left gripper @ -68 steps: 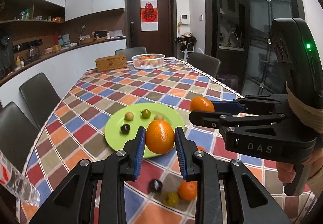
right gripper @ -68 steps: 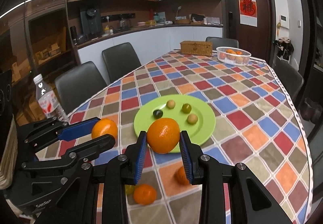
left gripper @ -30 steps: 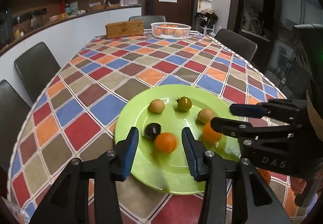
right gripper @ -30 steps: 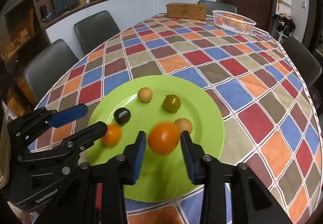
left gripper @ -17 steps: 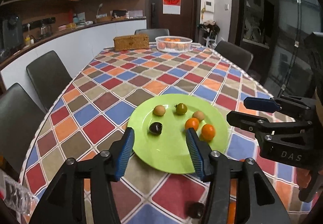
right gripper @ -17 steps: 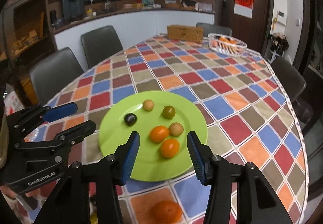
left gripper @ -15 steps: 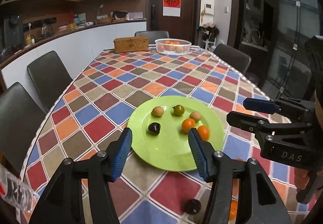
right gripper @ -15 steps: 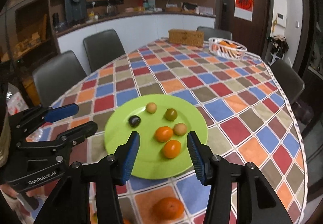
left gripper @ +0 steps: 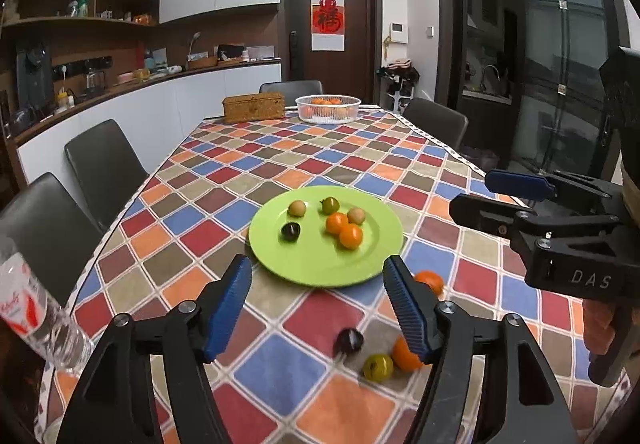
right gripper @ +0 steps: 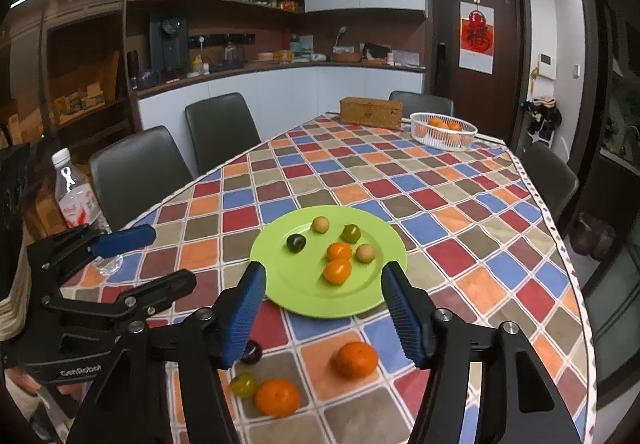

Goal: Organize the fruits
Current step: 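Withdraw both tools from the plate toward the remaining fruits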

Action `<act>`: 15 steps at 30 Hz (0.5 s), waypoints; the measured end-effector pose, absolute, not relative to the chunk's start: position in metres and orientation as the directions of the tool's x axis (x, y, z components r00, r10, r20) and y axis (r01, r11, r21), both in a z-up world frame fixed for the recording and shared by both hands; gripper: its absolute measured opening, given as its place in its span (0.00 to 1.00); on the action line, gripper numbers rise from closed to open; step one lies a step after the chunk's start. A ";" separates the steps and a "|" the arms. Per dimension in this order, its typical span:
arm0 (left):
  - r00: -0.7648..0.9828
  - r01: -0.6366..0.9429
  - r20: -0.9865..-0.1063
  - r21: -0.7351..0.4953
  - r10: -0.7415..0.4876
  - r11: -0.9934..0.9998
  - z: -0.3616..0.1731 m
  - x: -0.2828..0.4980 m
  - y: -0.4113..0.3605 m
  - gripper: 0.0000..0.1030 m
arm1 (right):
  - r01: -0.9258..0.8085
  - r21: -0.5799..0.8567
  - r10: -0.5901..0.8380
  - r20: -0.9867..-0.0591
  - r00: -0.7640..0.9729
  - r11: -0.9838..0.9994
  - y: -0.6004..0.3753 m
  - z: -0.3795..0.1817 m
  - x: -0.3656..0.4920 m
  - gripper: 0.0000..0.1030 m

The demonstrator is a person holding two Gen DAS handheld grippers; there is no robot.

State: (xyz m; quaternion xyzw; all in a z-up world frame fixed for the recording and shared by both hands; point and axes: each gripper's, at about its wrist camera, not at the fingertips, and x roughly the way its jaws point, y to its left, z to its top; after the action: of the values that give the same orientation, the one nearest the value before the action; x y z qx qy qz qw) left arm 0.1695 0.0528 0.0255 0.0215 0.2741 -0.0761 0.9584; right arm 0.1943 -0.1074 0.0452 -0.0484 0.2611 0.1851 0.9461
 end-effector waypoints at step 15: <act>0.843 0.261 -0.505 0.085 -0.185 0.962 0.009 0.112 0.035 0.67 | -0.396 -0.073 0.308 -0.507 0.805 0.916 -0.110 0.030 0.133 0.59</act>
State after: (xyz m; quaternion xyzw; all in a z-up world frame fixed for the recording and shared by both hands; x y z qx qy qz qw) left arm 0.1123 0.0346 0.0091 0.0752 0.2549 -0.1165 0.9570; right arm 0.1334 -0.1102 0.0295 -0.0876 0.2506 0.1859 0.9460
